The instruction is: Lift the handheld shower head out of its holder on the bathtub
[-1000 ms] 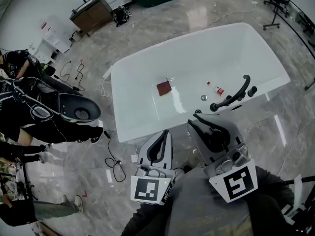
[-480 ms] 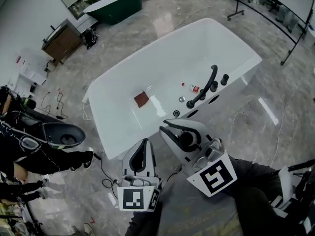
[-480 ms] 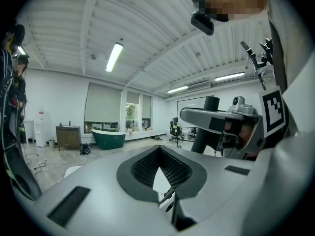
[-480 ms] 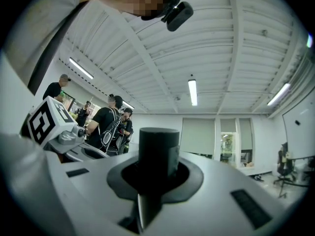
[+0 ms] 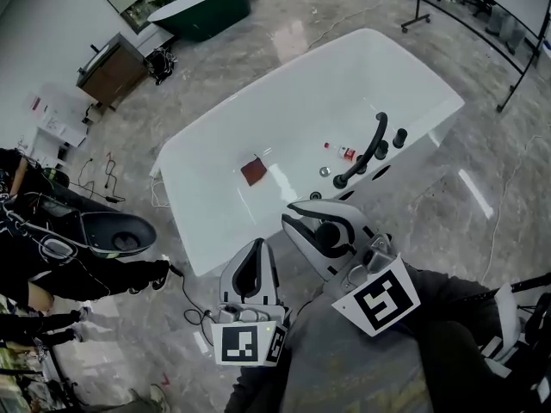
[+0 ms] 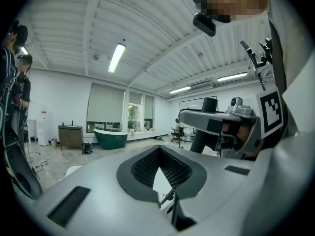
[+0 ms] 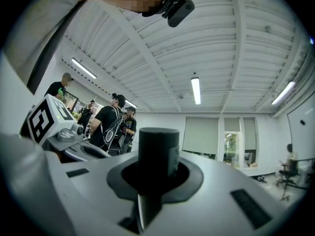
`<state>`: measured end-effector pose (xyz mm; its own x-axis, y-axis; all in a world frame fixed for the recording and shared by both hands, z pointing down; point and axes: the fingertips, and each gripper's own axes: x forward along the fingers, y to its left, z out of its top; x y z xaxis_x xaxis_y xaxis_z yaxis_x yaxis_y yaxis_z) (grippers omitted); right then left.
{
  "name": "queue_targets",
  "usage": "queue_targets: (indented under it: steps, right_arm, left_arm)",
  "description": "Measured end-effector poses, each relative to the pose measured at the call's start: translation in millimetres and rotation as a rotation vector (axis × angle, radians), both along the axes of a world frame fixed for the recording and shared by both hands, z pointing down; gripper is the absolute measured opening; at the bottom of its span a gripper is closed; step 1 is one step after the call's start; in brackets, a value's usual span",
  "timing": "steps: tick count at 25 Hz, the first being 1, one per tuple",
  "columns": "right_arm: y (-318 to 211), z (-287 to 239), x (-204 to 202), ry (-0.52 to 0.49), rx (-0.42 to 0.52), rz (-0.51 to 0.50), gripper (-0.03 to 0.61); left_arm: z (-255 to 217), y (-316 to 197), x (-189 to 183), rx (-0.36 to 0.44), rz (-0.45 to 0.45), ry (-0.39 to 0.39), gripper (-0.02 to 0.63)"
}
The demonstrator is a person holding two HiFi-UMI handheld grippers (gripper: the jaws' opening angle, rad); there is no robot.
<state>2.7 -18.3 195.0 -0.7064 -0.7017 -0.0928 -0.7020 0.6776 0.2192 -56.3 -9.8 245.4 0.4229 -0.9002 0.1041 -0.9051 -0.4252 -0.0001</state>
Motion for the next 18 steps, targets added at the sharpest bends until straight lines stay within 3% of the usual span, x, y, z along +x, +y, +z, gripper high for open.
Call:
queue_targets:
  steps: [18]
  right_arm:
    - [-15,7,3,0.011,-0.041,-0.016,0.054]
  left_arm:
    - [4,-13,5,-0.026,-0.001,0.006,0.002]
